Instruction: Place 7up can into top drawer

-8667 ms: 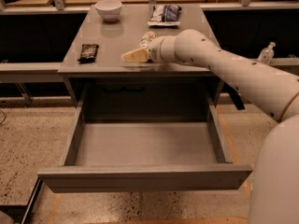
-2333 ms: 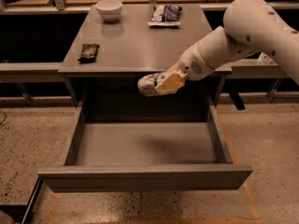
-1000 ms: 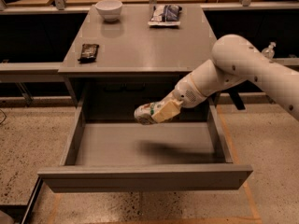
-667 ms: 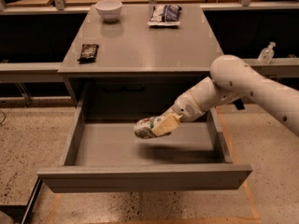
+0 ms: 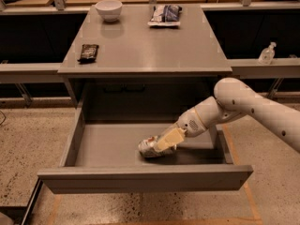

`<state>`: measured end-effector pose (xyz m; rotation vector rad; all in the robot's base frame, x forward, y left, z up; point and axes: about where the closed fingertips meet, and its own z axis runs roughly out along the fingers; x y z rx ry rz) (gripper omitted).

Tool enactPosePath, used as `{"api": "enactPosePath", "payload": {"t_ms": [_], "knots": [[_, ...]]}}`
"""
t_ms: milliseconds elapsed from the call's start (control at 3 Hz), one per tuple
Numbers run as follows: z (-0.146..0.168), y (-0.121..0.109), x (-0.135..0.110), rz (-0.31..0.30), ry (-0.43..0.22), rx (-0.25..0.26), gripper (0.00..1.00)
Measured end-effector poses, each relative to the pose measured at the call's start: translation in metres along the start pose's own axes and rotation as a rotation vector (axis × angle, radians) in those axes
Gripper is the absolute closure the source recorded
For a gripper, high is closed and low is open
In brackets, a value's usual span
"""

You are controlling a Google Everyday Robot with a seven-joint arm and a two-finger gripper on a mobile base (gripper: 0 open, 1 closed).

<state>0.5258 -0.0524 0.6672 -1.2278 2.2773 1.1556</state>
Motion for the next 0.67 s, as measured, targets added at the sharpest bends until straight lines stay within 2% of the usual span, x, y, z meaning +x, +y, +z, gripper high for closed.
{"api": "enactPosePath", "payload": {"t_ms": [333,667], "knots": [[0.0012,0.0009,-0.0008,-0.002,0.002,-0.002,0.0],[0.0012,0.0009,-0.0008,-0.002,0.002,-0.002,0.0]]}}
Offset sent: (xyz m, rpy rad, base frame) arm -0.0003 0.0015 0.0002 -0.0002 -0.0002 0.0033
